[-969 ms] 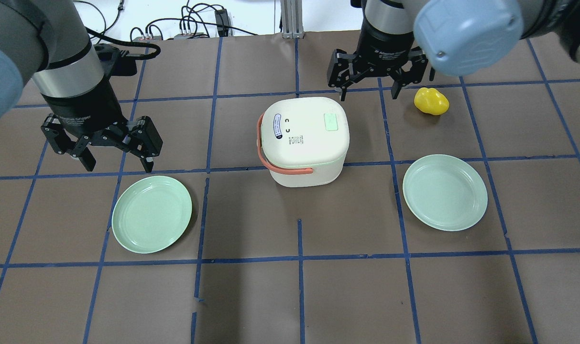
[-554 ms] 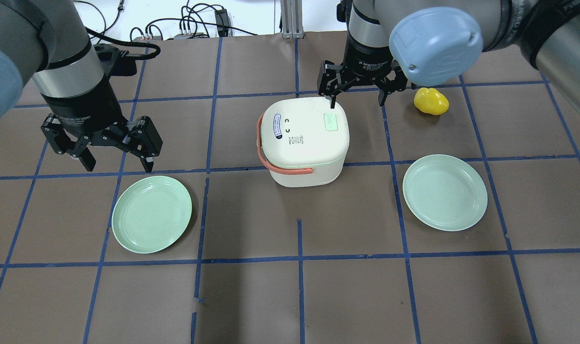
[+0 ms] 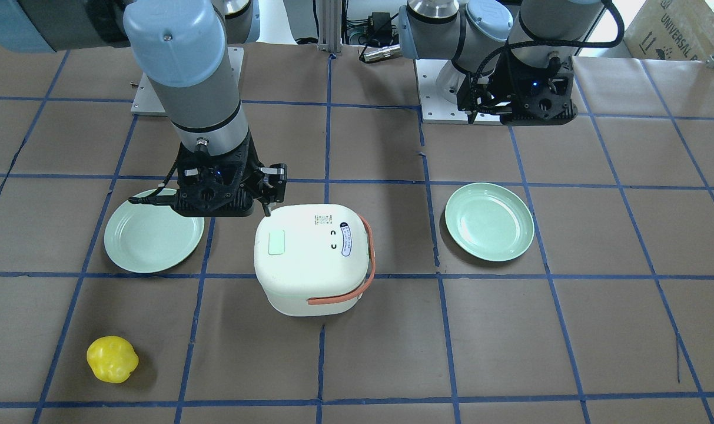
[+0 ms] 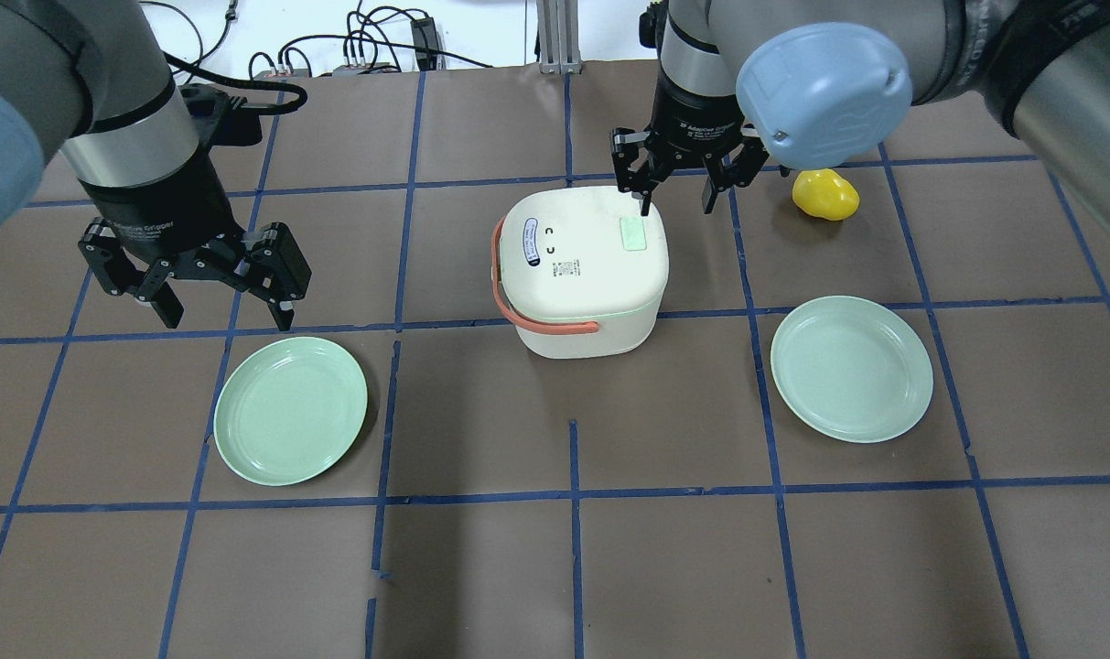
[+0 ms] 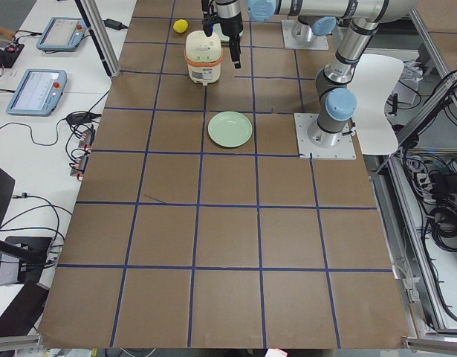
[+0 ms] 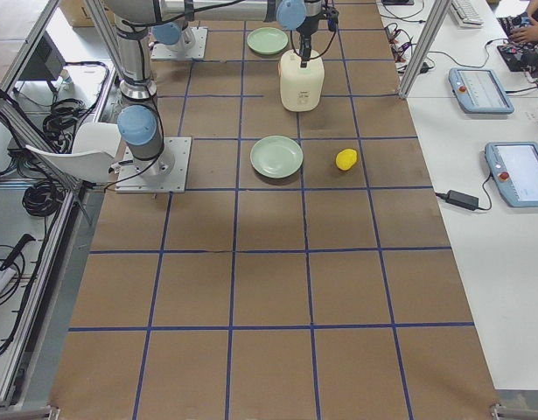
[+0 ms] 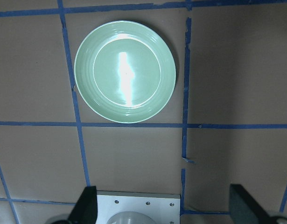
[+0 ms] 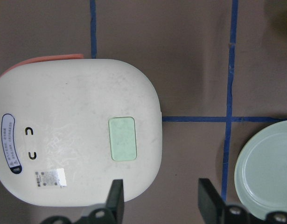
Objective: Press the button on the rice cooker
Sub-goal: 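Lower the right gripper and press down on the green lid button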
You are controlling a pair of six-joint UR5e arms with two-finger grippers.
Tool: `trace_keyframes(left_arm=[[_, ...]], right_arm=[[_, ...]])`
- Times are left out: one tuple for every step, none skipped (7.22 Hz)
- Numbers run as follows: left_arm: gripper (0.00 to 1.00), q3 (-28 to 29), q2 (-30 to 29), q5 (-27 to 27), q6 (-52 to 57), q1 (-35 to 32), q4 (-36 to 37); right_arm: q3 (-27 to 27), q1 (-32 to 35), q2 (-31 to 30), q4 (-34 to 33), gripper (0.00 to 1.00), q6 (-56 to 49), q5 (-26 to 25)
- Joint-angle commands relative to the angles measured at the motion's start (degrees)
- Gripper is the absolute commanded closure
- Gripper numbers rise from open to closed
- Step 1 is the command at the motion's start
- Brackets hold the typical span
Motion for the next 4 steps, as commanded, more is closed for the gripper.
trace_keyframes(left_arm=[[0.0, 0.0, 0.0, 0.1, 0.0, 0.0, 0.0], [0.0, 0.0, 0.0, 0.0, 0.0, 0.0, 0.0], [0.0, 0.0, 0.0, 0.1, 0.0, 0.0, 0.0], [0.0, 0.0, 0.0, 0.0, 0.1, 0.0, 0.0]], right_arm=[[-0.6, 0.1, 2.0, -0.8, 0.93, -0.5, 2.0], [-0.6, 0.1, 3.2, -3.1, 0.93, -0.7, 2.0], [-0.7, 0.1, 4.7, -5.4, 0.93, -0.8, 2.0], [-0.7, 0.1, 5.4, -6.8, 0.93, -0.8, 2.0]])
